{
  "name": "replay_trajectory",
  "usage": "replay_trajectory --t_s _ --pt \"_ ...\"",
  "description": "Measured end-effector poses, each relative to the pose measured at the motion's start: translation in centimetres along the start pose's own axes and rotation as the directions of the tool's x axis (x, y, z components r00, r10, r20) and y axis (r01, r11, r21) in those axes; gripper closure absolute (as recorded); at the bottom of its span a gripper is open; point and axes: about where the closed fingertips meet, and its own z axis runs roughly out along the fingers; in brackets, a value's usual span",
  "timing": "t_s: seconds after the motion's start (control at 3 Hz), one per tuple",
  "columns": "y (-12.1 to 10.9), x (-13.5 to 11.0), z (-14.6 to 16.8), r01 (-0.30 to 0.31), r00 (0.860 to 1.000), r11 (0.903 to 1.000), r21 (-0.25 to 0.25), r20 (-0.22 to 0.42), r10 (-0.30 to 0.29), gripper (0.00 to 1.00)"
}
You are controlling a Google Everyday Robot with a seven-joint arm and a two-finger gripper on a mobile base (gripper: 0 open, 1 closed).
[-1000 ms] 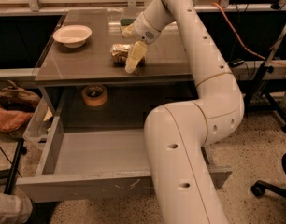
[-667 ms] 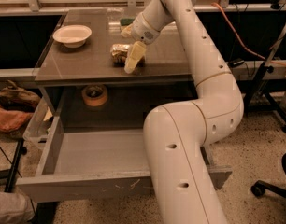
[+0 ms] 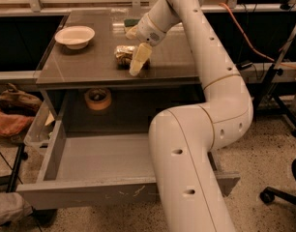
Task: Place orange can into top drawer
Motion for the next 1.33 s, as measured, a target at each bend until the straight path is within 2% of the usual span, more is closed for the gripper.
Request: replay_trajectory --t_s 1.33 --pt "0.15 0.09 0.01 -0.001 1.000 1.0000 -0.006 -0.003 0.001 0.00"
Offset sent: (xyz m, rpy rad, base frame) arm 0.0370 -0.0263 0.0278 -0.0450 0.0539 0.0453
